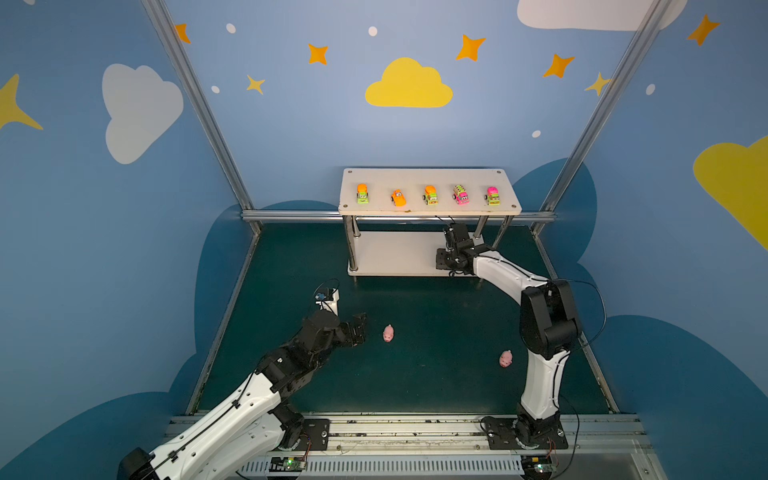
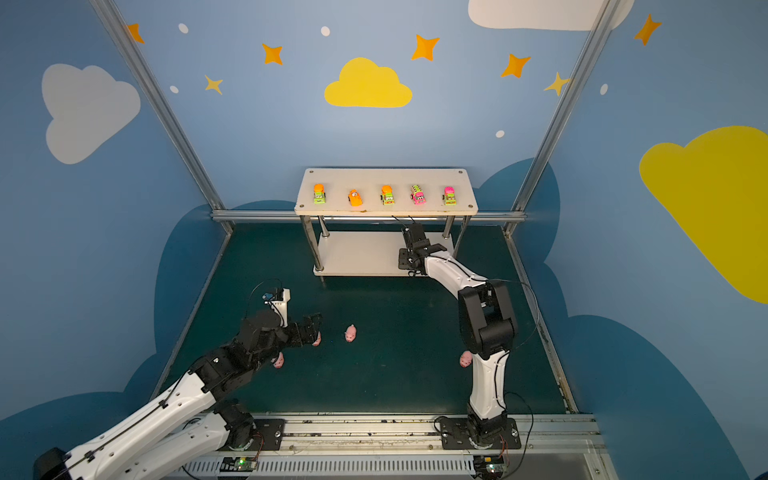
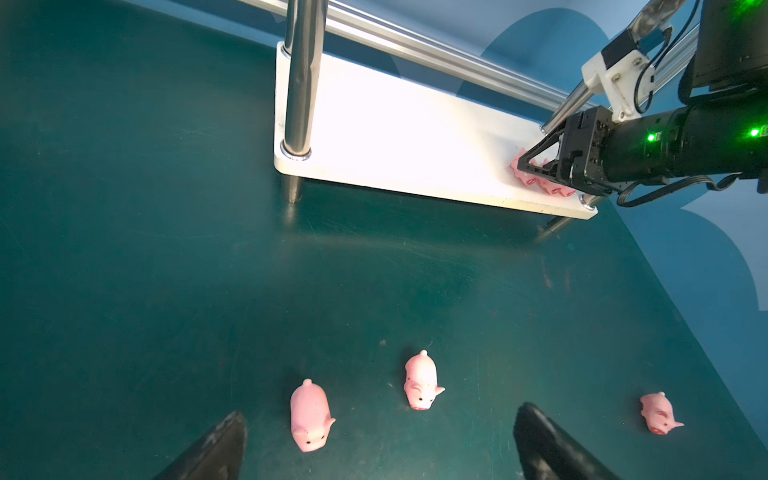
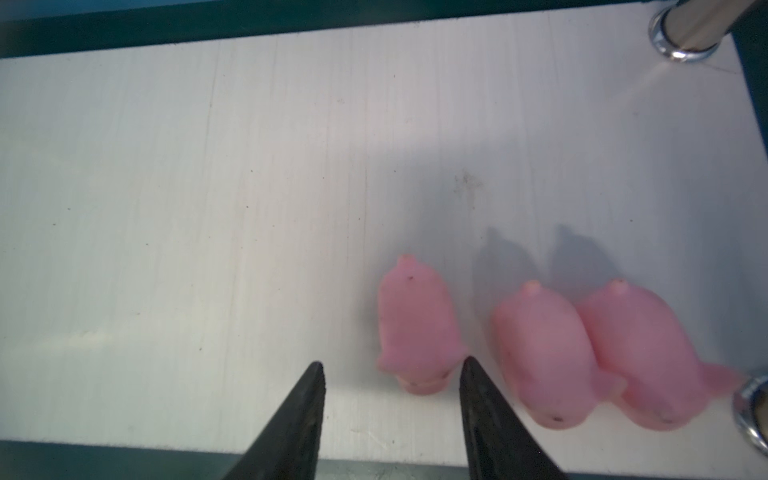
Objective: Place and organize the plastic toys onto the shelf
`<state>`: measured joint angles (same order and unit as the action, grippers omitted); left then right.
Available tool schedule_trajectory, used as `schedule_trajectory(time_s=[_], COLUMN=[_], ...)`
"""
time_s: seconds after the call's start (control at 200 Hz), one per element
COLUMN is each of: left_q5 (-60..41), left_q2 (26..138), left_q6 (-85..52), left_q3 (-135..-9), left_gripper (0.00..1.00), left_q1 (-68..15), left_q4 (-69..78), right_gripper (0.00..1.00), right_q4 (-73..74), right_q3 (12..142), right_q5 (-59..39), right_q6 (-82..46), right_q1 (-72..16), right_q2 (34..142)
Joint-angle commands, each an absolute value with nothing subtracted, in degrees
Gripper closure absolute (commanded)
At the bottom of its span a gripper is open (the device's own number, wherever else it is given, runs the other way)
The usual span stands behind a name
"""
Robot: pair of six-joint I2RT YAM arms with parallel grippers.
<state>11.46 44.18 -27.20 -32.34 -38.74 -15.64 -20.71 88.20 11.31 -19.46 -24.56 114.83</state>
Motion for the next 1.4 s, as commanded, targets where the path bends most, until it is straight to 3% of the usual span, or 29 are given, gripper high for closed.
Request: schedule_trajectory(time_s=[0.0,0.566,0.981,1.397], left_q5=[12.3,12.4,12.4,11.6], left_q2=[44.7,45.6,45.4,44.7], left_q6=[-26.5,-25.9,-26.2,-26.7], left_q3=[-32.4,-32.9,-32.7,-32.2], left_gripper=[0.0,0.0,0.0,0.0], left_q1=[-38.6,-38.6,-38.5,-38.6], left_q4=[-15.2,-15.0,-15.1,-14.7], right_gripper=[0.48,0.49,0.71,0.74], right_q4=[-20.6,-20.9,-20.4,-20.0], right_q3=[90.3,92.4,90.3,85.2], right_q5=[11.8,12.3,12.1,13.4], right_q6=[-19.6,-19.5,-20.1,-21.3], right_q1=[-24.3,-23.6,-23.5,-23.7], right_q2=[116.3,118.6,117.7,112.8])
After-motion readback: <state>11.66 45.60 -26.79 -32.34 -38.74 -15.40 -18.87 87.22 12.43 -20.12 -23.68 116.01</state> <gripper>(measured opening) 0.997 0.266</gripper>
